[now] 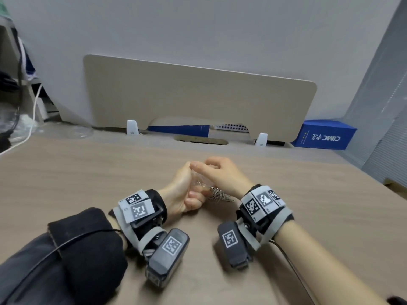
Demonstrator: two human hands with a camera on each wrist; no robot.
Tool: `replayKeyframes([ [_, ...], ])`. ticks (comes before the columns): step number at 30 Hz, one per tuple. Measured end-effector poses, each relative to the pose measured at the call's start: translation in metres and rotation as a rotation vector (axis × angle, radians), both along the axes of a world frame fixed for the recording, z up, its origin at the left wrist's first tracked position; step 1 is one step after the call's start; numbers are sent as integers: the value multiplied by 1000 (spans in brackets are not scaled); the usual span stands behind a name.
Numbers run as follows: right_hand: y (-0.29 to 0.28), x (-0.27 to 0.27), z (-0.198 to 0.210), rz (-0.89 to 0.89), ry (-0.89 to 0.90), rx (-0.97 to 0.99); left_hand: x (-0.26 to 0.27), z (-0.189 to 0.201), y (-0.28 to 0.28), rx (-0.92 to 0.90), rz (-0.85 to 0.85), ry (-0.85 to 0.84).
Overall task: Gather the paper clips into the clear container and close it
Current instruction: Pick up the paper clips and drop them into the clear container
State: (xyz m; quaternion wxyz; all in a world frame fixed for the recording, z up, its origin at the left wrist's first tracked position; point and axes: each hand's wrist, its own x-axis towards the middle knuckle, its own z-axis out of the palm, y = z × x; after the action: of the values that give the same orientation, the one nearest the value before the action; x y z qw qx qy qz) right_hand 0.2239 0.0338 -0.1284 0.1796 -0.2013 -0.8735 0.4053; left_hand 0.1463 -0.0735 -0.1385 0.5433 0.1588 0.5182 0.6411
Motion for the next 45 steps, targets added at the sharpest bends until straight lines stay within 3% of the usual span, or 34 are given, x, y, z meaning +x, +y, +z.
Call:
replayKeyframes([
  [5,1,20,13,184,64,50,2,7,-4,-20,-71,-32],
  [8,13,34,18,258,148,-79,1,8,-3,-11,-75,-120],
  [11,31,42,16,118,201,-246,-4,10,-6,35,-30,-195],
  [15,65,52,1,-349,241,-372,-10,9,-7,73,45,-233],
  [17,77,56,-5,-487,240,-451,-10,8,-7,65,48,-230],
  [24,87,55,-11,-509,135,-472,-8,8,-5,46,53,-204],
  [33,89,47,-9,-479,-239,-130,-7,7,-5,47,75,-188],
  [37,94,45,-12,-522,-199,-158,-8,5,-4,45,79,-197],
  [41,110,60,-14,-696,-74,-252,-10,5,-4,48,59,-211],
  [45,112,71,-11,-779,-92,-198,-11,4,-4,58,63,-221],
])
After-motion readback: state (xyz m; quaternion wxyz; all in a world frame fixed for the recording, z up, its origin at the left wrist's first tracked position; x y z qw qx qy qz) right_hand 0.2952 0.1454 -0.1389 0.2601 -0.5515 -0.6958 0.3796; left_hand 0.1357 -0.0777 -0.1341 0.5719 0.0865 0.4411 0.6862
